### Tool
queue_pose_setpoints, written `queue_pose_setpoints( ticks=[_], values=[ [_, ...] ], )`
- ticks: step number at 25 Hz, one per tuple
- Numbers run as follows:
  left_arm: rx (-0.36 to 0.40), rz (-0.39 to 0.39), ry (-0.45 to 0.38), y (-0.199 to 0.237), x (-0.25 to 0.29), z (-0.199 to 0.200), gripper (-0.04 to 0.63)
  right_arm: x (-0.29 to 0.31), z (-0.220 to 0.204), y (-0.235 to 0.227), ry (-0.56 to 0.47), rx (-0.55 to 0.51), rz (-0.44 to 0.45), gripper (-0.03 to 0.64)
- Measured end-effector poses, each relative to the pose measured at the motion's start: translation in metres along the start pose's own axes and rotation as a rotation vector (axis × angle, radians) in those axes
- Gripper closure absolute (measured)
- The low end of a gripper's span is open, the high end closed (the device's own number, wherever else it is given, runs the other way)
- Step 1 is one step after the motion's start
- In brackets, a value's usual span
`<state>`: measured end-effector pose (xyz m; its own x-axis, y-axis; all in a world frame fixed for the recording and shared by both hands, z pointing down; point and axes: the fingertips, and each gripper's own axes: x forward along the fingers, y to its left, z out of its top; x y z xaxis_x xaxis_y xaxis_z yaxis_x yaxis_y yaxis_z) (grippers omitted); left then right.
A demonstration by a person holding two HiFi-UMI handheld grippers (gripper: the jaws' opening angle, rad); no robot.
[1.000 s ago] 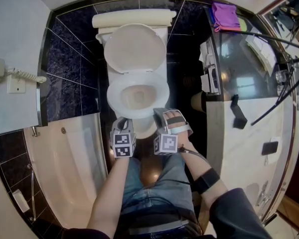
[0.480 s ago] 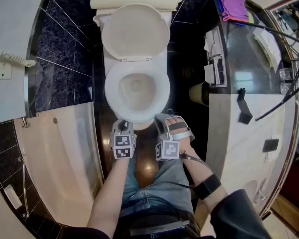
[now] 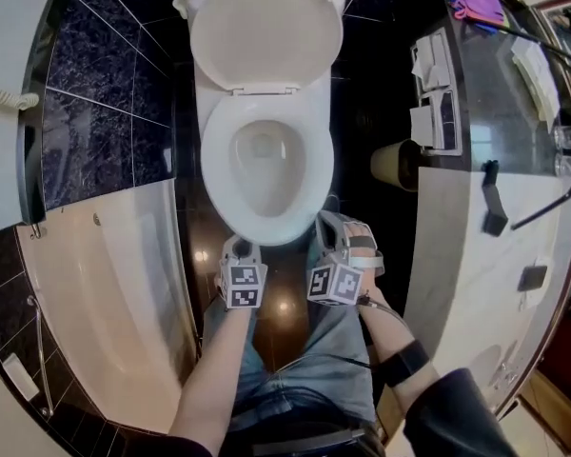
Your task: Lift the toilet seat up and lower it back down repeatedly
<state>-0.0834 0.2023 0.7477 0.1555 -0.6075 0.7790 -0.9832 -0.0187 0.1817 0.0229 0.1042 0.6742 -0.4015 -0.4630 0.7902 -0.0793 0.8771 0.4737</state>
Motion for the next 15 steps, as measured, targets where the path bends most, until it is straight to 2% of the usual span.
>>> queue_pose_setpoints(
  ticks=[4,10,15],
  values=[
    [-0.010,0.007,0.058,-0.001,0.019,-0.044,0.600,0.031,-0.012,0.004,0.017,0.090,-0.022,0.599],
    [0.002,0.000,0.111,0.001,0.049,-0.086,0.600,0.062,-0.018,0.016,0.017,0.124,-0.020,0.598],
    [-0.015,0.001,0.200,-0.002,0.061,-0.125,0.600,0.074,-0.031,0.029,0.036,0.144,-0.013,0.598]
  ],
)
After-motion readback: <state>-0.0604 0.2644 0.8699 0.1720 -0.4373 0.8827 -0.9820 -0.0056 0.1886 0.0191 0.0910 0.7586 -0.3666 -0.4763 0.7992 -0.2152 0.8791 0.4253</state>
